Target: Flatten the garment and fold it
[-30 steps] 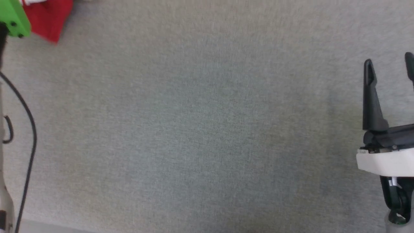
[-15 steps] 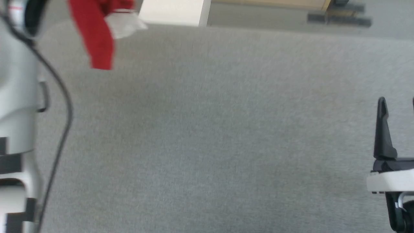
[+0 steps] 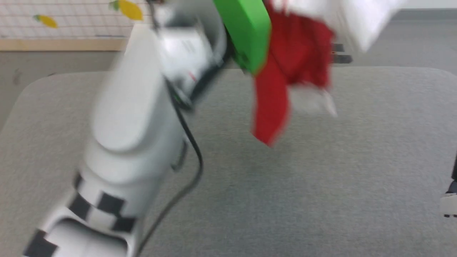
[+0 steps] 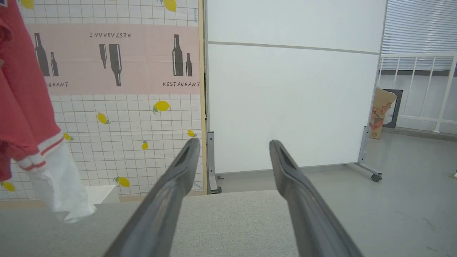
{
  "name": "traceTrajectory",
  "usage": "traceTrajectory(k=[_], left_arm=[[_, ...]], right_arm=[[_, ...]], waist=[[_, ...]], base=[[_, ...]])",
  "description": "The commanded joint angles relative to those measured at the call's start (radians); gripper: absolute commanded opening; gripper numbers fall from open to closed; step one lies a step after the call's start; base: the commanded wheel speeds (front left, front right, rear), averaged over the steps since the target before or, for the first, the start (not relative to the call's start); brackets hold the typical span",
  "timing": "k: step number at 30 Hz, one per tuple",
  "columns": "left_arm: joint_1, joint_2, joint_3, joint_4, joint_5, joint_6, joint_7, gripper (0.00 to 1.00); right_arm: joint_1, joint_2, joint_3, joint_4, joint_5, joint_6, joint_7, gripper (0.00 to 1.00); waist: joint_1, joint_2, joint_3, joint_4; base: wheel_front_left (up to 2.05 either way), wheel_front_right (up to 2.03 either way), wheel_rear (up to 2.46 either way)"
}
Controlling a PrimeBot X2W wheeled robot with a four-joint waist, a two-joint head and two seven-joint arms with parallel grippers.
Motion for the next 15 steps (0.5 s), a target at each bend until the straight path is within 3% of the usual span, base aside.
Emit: traceTrajectory(k=[1,7,9,10,15], left_arm=[[0.047,-0.007,-0.020,-0.006,-0.001,0.012,-0.023,0.00],[0.232,-0.017,-0.232,0.076,0.106,0.013,-0.146,0.00],[0.311,-0.018,-0.288,0.146,0.122,0.013,-0.175,0.00],[0.399,-0.017,-0.354,0.274,0.138,0.009,-0.192,0.00],[0.469,-0.020,-0.396,0.451,0.118,0.003,-0.178,0.00]], right_arm=[[-0.011,0.001,-0.007,-0.006,0.004,-0.002,-0.003,1.00],[-0.004,0.001,-0.022,-0.009,0.012,-0.002,0.004,1.00],[-0.006,0.001,-0.013,-0.007,0.016,-0.002,0.005,1.00],[-0.012,0.001,0.005,-0.003,0.022,-0.002,0.008,1.00],[-0.028,0.001,0.036,0.014,0.024,-0.002,0.010,1.00]], waist=[[0.0001,-0.0001,-0.005,-0.041],[0.0001,-0.0001,0.017,-0.079],[0.0001,-0.0001,0.029,-0.092],[0.0001,-0.0001,0.050,-0.109],[0.0001,-0.0001,0.065,-0.122]], base=[[0.00,0.00,0.00],[0.00,0.00,0.00],[0.00,0.00,0.00],[0.00,0.00,0.00],[0.00,0.00,0.00]])
